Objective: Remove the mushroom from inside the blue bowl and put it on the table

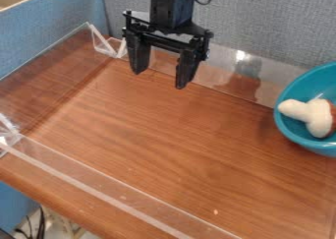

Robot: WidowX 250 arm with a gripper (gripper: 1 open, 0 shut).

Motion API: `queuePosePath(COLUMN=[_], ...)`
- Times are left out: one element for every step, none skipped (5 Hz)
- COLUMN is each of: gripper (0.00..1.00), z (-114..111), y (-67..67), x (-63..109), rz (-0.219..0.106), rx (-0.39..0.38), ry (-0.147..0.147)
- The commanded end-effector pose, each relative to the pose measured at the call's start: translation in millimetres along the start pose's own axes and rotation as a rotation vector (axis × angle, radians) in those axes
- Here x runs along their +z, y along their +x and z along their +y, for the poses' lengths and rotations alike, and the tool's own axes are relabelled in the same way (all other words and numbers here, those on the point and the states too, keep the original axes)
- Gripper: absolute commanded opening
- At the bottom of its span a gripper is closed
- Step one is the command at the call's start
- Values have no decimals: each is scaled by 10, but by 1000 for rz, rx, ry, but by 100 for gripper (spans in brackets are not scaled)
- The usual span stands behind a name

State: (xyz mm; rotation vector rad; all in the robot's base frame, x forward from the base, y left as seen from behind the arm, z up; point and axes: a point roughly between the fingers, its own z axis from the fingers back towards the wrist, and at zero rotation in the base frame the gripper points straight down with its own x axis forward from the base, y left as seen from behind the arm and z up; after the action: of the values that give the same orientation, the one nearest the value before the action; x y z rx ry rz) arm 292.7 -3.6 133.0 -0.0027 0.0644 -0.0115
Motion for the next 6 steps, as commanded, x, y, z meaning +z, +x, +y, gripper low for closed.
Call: queuePosePath(gripper=[100, 100, 100, 100, 100, 0], z=[-235, -739, -1245, -1722, -1744, -1742], y=[149, 389, 736, 994, 1079, 1064], x=[-53, -150, -219, -357, -415, -428], rz=[4, 2, -12, -9, -7, -4], rx=[-92, -252, -414, -501, -508, -508], ry=[-10, -21, -18, -17, -9, -10])
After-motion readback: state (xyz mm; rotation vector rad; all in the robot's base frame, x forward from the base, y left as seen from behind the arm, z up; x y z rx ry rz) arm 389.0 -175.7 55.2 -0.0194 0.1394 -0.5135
